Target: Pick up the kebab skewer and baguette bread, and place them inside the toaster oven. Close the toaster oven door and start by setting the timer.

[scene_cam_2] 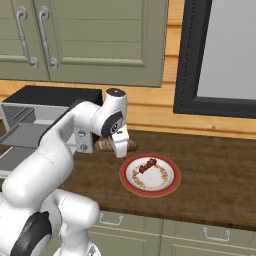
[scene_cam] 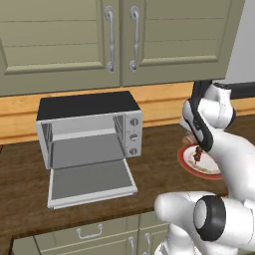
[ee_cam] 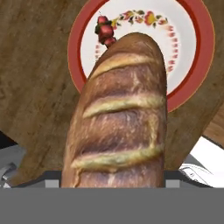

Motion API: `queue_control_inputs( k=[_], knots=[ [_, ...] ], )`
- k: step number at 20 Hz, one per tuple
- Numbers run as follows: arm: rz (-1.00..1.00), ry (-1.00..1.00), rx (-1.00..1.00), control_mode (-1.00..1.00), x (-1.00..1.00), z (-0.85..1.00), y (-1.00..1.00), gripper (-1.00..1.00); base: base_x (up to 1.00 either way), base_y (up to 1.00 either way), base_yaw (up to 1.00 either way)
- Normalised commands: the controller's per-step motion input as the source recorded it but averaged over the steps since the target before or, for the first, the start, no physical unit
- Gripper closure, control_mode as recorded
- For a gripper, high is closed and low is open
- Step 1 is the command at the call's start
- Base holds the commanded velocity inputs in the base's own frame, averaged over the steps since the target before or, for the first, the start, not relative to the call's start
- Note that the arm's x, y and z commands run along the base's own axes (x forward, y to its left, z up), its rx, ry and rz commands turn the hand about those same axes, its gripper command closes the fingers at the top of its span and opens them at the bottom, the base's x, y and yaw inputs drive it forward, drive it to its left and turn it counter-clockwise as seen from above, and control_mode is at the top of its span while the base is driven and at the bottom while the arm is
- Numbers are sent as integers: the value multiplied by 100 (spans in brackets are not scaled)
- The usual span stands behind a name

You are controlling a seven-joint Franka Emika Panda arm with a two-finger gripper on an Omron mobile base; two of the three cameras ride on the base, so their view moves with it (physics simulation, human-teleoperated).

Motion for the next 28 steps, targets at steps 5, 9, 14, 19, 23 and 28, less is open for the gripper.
queue_control_inputs(
  k=[5, 9, 14, 19, 23, 28],
  knots=[
    [-29, -18, 0, -100, -1, 18, 100, 100, 0, 0, 0],
    [-16, -15, 0, -100, -1, 15, 96, 100, 0, 0, 0],
    [-9, -10, 0, -100, 0, 2, 100, 100, 0, 0, 0],
    [0, -3, 0, -100, 15, 1, 96, 100, 0, 0, 0],
    [0, -2, 0, -100, 11, 26, 76, 100, 0, 0, 0],
    [0, 0, 0, -100, 28, 32, 70, 100, 0, 0, 0]
  ],
)
